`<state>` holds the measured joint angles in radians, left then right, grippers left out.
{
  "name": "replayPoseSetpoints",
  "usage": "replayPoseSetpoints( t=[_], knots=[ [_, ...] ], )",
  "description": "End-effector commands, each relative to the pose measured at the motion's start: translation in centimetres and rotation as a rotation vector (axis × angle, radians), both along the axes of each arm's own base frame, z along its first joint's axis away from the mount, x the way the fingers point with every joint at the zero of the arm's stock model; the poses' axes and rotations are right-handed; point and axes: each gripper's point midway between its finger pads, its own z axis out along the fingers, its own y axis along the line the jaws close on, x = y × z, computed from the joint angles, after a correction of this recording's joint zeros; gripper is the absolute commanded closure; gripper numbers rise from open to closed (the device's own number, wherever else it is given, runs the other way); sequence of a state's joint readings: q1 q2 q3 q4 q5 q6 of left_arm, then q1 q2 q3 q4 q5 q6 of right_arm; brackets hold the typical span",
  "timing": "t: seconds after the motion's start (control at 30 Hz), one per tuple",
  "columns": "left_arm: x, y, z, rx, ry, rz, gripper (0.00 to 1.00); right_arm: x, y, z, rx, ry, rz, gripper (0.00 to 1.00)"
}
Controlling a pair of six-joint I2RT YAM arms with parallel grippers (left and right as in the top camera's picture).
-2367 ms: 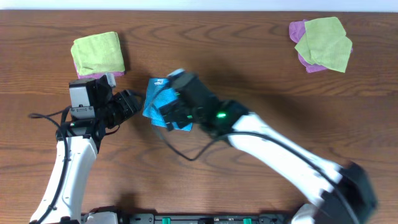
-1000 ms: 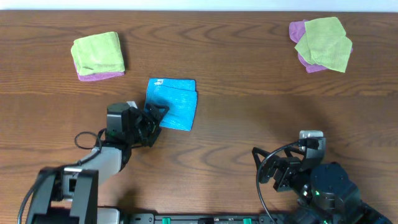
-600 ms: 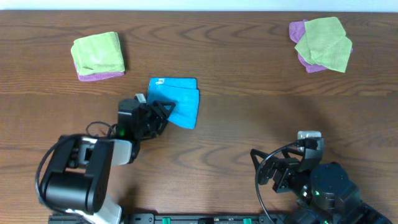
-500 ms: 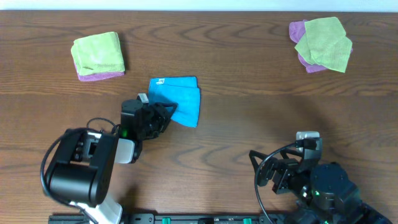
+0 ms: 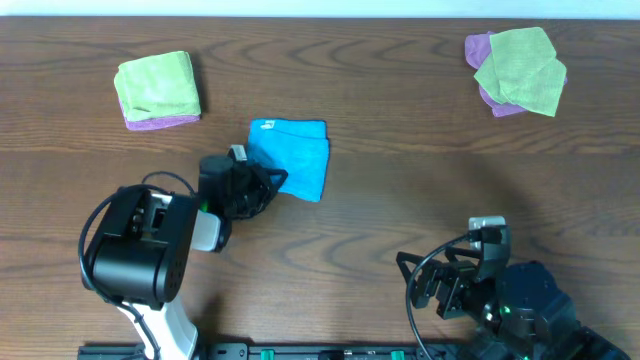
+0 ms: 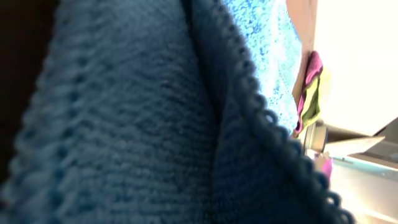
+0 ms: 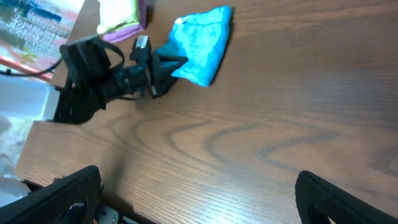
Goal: Fold the cloth
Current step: 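Carry the blue cloth with the left gripper onto the upper-left green stack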
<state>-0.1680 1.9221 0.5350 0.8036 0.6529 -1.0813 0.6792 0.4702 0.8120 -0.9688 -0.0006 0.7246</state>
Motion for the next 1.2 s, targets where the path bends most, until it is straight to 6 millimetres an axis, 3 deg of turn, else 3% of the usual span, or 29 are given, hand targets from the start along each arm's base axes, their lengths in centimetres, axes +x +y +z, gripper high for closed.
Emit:
replayPoseSetpoints(
  t=[0.0, 0.1, 0.27, 0.47, 0.63, 0.83, 1.17],
  knots=[
    [1.0, 0.2, 0.2, -0.019, 0.063, -0.016, 0.94, 0.0, -0.2, -0.4, 0.000, 0.012, -0.015, 0.01],
    [3.3, 1.0, 2.5, -0.010, 0.152, 0.010, 0.94, 0.0, -0.2, -0.4, 0.000, 0.012, -0.015, 0.01],
    [8.8, 2.1, 9.0, 0.066, 0.095, 0.004, 0.94, 0.1, -0.2, -0.3, 0.000, 0.011, -0.016, 0.01],
    [14.6, 5.9, 17.0, 0.197, -0.026, 0.134, 0.94, 0.1, -0.2, -0.3, 0.004, 0.011, -0.018, 0.01],
    [17.6, 9.1, 21.3, 0.212, -0.110, 0.220, 0.94, 0.1, -0.2, -0.3, 0.007, 0.013, -0.021, 0.01],
    [20.2, 13.6, 21.9, 0.210, -0.129, 0.292, 0.94, 0.3, -0.5, -0.3, -0.001, 0.006, -0.040, 0.01],
    [20.9, 19.1, 19.0, 0.231, -0.092, 0.341, 0.94, 0.4, -0.5, -0.3, 0.006, 0.014, -0.053, 0.01]
  ],
)
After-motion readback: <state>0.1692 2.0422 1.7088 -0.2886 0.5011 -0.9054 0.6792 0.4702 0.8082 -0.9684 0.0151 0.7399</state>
